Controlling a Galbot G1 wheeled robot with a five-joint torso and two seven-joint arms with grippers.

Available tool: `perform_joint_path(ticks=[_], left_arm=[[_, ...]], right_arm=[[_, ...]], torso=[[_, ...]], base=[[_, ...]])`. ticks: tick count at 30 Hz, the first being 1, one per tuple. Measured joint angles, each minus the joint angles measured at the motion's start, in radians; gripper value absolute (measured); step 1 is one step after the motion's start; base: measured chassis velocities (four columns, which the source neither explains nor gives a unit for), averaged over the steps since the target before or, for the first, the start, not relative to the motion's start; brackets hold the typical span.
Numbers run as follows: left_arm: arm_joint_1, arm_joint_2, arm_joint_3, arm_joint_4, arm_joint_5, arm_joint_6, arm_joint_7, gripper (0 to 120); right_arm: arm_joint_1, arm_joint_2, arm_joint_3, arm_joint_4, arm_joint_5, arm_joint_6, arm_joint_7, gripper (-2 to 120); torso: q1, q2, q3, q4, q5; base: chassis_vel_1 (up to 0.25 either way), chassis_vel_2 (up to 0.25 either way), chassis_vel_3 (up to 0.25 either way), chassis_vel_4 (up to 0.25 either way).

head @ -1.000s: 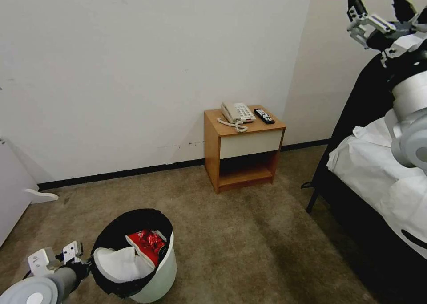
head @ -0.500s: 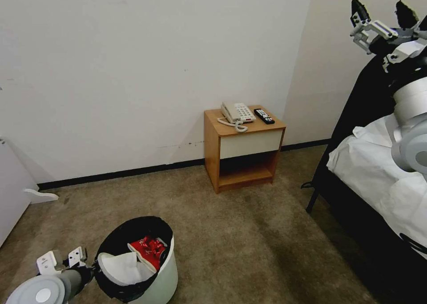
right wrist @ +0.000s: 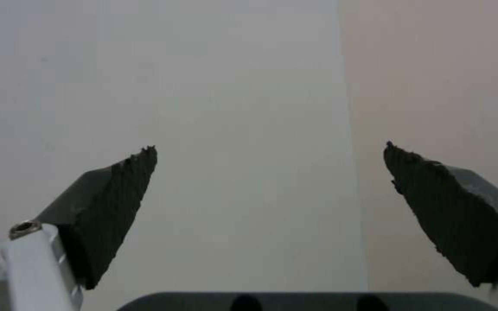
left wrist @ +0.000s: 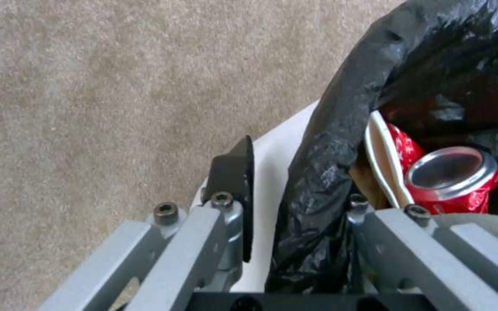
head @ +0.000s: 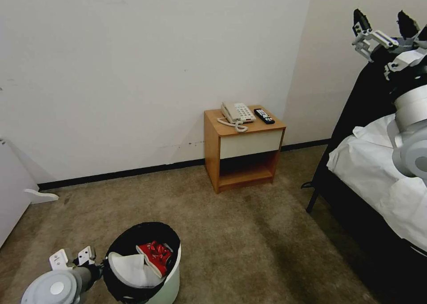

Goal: Pick up the trash bin, then pick up the garbage from the floor and place it into the trash bin.

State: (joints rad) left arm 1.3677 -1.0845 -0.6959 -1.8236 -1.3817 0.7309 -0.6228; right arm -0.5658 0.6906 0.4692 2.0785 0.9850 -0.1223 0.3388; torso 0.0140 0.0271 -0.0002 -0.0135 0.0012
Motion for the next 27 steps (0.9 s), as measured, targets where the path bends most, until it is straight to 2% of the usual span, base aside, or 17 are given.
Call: perform_joint_path(ticks=[9, 27], left_arm=[[-0.030, -0.016, 0.018, 0.036, 0.018, -0.002, 0.008, 26], [-0.018, -0.021, 0.012, 0.017, 0.028, 0.003, 0.009, 26]], right_arm=[[-0.008, 0.000, 0.001, -0.009, -0.008, 0.005, -0.002, 100], [0.001, 0.017, -0.015, -0.033, -0.026, 0.017, -0.014, 100]], torso=[[0.000, 0.000, 0.000, -0.0001, -0.0001], [0.000, 0.000, 0.000, -0.0005, -0.0017]], base=[[0.000, 0.000, 0.000, 0.000], [0.000, 0.000, 0.000, 0.000]])
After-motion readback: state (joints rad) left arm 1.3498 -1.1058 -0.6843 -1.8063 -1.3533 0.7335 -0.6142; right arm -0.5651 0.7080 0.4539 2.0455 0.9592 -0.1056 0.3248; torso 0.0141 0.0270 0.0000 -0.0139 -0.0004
